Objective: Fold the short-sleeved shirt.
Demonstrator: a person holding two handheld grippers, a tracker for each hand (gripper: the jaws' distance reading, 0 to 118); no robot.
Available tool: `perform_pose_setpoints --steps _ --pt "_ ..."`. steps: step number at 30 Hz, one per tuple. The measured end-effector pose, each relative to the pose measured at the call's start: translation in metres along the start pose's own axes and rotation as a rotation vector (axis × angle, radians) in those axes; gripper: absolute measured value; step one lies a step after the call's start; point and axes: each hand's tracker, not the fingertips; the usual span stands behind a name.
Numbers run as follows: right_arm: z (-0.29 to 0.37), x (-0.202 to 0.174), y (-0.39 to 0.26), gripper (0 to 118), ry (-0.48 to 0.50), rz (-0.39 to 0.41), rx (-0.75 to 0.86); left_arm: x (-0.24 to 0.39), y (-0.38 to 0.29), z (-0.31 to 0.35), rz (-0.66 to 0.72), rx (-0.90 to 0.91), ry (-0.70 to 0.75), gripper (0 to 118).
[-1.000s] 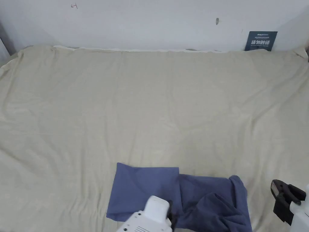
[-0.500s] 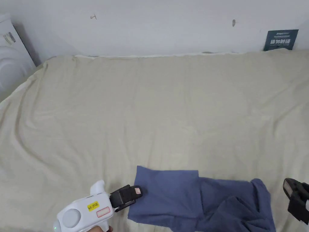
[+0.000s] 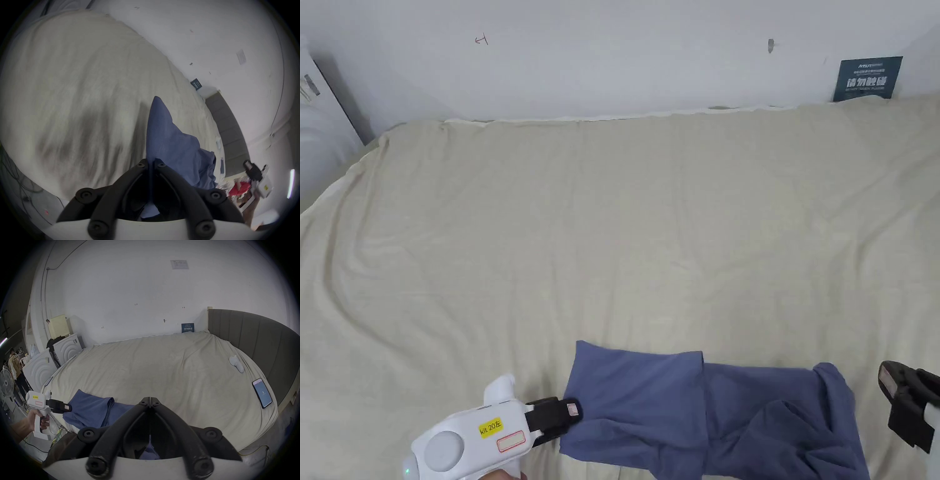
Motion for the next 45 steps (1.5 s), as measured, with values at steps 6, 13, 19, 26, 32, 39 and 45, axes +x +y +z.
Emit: perform_pose_setpoints --steps 6,13,19,26,32,39,45 --pt "0.002 -0.007 0.007 0 0.001 0.017 0.007 0.011 0.025 0.013 -0.024 0.031 0.049 5" --pt "-0.003 -0.013 0.011 0 0.014 0.022 0.008 -0.016 0.095 0.071 -0.151 0.136 0.260 5" --pt "-0.014 -0.020 0.012 0 0.035 0.010 0.008 0.023 0.095 0.104 -0.427 0.155 0.333 5" --pt "-0.006 -0.028 0.015 0 0.055 0.029 0.021 0.132 0.012 0.042 -0.616 0.042 0.049 5" --pt "0.008 -0.014 0.016 0 0.026 0.034 0.027 0.160 -0.068 -0.064 -0.686 -0.204 0.030 5" --pt "0.015 -0.006 0.016 0 0.010 0.028 0.042 0.149 -0.083 -0.070 -0.593 -0.127 0.010 106" --pt "0.007 -0.018 0.014 0 0.045 0.017 0.044 0.158 -0.064 0.004 -0.669 0.348 0.328 118"
